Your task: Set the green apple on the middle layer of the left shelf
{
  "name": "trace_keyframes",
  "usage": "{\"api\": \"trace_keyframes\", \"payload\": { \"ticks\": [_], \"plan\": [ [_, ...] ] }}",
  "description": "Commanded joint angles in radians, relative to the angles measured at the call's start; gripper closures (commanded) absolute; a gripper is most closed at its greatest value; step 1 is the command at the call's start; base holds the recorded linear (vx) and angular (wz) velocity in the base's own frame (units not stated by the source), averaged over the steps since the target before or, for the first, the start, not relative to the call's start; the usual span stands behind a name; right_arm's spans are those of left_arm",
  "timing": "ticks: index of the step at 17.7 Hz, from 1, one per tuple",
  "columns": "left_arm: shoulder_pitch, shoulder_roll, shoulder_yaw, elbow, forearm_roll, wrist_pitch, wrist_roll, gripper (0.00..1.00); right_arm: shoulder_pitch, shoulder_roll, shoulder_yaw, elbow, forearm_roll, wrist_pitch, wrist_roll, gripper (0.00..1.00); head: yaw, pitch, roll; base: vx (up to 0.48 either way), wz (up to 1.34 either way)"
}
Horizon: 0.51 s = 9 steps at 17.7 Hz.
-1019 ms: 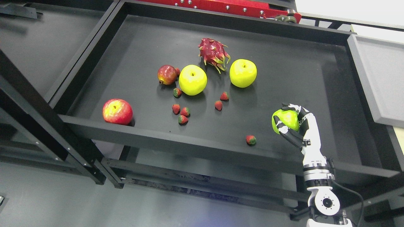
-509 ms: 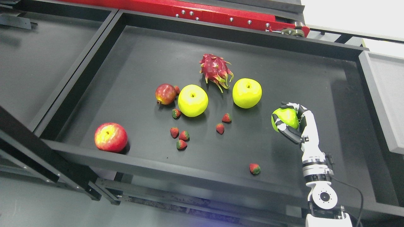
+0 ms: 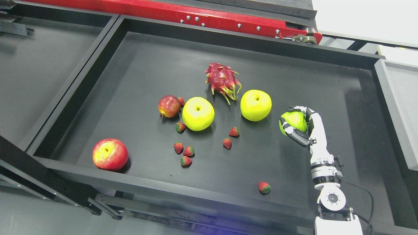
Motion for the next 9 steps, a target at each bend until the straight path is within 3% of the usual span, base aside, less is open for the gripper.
{"api": "trace_keyframes", "payload": {
  "ticks": [1,7,9],
  "plan": [
    [-0.021,0.017,0.000,0.000,0.000,0.000,-0.001,0.00,-0.111,0.019,0.052,0.146,0.039,0.039,0.017,1.00,0.0000,0.000,0.000,0.026,0.00],
    [-0.021,0.017,0.000,0.000,0.000,0.000,-0.001,0.00,-0.200,0.021,0.111,0.318,0.114,0.039,0.019,0.98,0.0000,0.000,0.000,-0.001,0.00],
    [-0.021,0.017,0.000,0.000,0.000,0.000,-0.001,0.00,-0.210,0.021,0.134,0.349,0.119,0.039,0.019,0.91,0.0000,0.000,0.000,0.000,0.00]
  ]
}}
